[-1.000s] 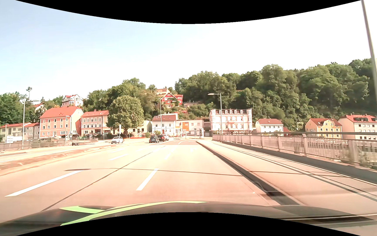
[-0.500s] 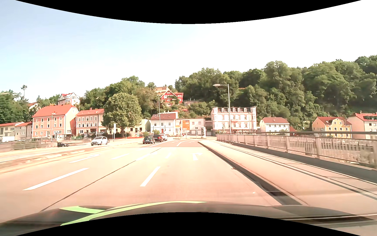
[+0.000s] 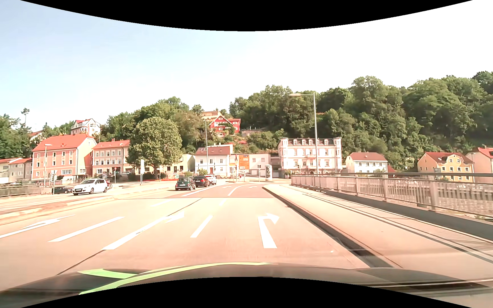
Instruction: Follow the waypoints while adhering to traffic rules and regulations
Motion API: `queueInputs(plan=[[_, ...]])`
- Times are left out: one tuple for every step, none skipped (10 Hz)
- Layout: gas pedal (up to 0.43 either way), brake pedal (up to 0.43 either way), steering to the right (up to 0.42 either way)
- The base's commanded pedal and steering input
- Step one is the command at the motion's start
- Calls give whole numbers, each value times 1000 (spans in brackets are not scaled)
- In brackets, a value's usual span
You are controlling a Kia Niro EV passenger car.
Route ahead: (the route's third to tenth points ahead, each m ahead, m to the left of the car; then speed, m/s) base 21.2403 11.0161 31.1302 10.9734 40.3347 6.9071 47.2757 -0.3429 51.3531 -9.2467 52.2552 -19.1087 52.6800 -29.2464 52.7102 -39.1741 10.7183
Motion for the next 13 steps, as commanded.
queueInputs(plan=[[0,30,-5],[0,43,-5],[0,49,-5],[0,55,-5],[0,61,-4],[0,61,-4],[0,55,-4],[0,55,-4],[0,49,-2],[0,49,-2],[0,49,-2],[0,49,-2],[0,49,-2]])
